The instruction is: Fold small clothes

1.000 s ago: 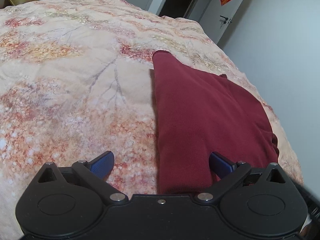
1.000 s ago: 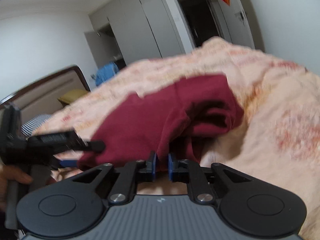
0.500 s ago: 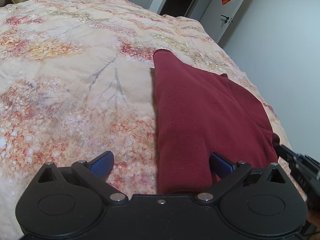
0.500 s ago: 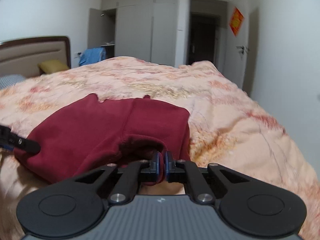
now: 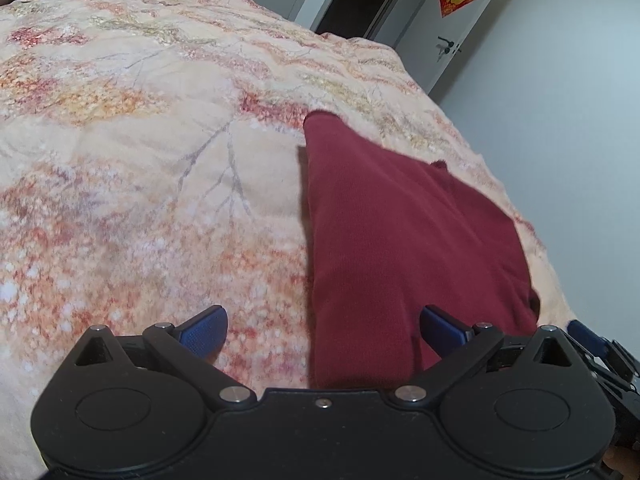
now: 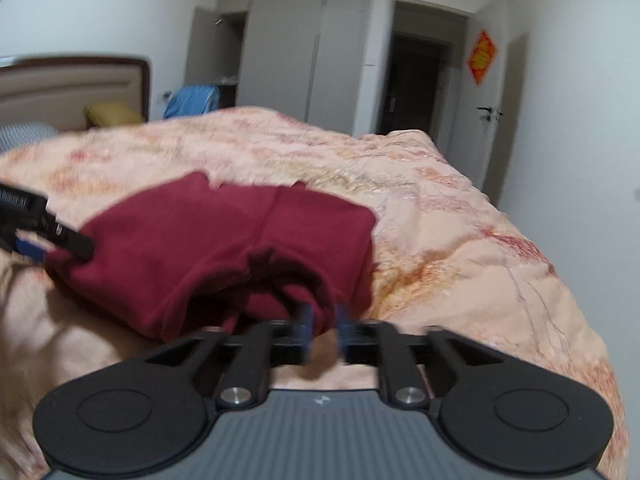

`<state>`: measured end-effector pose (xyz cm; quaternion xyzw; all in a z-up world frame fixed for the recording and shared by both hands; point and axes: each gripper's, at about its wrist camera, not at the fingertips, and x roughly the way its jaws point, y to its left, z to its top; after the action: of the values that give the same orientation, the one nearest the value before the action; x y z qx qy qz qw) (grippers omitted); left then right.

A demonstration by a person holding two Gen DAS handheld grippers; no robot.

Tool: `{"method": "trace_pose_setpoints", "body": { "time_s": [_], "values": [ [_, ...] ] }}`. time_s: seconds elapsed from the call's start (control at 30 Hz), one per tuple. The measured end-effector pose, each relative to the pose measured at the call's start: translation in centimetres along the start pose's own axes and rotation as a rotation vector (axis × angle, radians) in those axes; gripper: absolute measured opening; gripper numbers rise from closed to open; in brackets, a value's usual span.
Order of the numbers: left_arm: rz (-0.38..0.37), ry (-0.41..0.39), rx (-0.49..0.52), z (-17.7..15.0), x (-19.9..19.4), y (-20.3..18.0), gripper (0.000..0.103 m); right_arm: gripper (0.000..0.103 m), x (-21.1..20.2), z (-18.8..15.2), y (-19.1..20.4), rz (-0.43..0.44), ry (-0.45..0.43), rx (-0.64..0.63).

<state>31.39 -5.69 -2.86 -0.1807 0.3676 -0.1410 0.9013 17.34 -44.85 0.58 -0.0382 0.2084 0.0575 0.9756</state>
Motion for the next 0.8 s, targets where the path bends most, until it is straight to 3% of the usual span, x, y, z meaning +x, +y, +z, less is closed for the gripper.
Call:
{"method": "trace_pose_setpoints", "body": {
  "time_s": [0.03,0.1,0.17,0.3,0.53,0.6,0.63,0.8],
  "values": [
    [-0.001,-0.009,-0.001,0.3,0.0,0.0,0.102,0.068,-0.1,0.2,-0.5,0.000,-0.016,0.029],
    [0.007,-0.022,0.003,1.1,0.1,-0.1,0.102,0.072,0.1,0.8,-1.6,0.010,-0.032,0.097],
    [0.019,-0.029,0.018,2.1,0.4,-0.3,0.102,0.086,0.9,1.4,-2.8,0.024,-0.040,0.184],
    [0.037,-0.038,0.051,3.8,1.5,-0.5,0.102,0.092,3.9,2.9,-4.3,0.080,-0.040,0.296],
    [-0.062,-0.028,0.042,5.4,4.9,-0.5,0.102,0.092,11.3,4.0,-5.6,0.165,0.086,0.411],
    [-0.085,-0.021,0.033,5.4,6.1,-0.6,0.102,0.080,12.8,3.5,-5.8,0.168,0.107,0.432],
    [-0.087,-0.011,0.031,5.4,6.7,-0.6,0.102,0.066,13.4,3.2,-6.0,0.177,0.113,0.442],
    [-0.059,-0.001,0.069,4.4,8.5,-0.4,0.103,0.063,13.9,0.8,-5.8,0.198,0.072,0.470]
  ]
}}
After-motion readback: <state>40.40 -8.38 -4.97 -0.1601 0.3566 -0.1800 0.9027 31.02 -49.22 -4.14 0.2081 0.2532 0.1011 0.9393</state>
